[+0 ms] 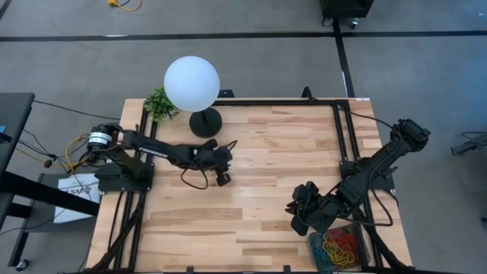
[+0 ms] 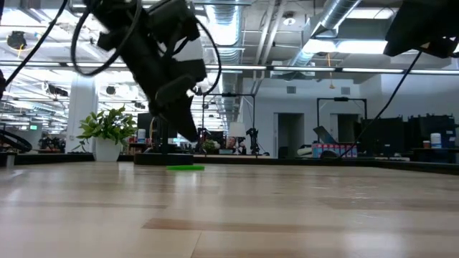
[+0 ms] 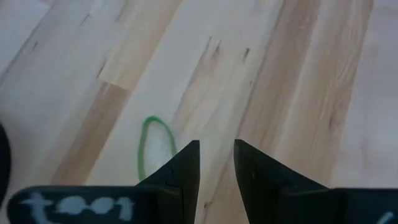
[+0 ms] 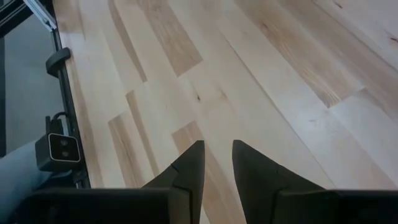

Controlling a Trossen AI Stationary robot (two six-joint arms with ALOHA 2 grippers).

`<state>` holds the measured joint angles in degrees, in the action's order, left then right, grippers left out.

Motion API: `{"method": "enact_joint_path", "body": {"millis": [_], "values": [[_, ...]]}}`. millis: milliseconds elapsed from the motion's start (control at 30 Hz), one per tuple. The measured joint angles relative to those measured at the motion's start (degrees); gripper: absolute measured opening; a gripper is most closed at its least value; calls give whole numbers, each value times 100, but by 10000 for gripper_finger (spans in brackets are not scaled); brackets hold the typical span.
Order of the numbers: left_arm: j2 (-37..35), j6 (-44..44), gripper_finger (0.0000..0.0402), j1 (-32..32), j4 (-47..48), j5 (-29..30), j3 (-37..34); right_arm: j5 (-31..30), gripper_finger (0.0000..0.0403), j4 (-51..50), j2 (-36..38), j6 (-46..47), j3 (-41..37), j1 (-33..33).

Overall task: Pick and place items into bin
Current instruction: Put the green rubber band into the black bin

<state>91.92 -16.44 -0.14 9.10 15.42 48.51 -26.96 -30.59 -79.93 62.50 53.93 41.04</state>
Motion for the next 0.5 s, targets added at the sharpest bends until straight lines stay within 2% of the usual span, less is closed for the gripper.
{"method": "enact_joint_path", "body": {"millis": [167,300,433,500], "values": [[0,-78,89,189,-654,303,-495,-4,77,2,-1,0,0,0],[0,-406,89,423,-1070,-22,-809,-11,77,-25,-3,-4,0,-15],[2,-410,89,467,-1681,190,-1192,-11,77,-46,-6,-5,0,-74],[2,-420,89,476,-1982,61,-1371,-12,77,-46,-6,-2,0,-112]]}}
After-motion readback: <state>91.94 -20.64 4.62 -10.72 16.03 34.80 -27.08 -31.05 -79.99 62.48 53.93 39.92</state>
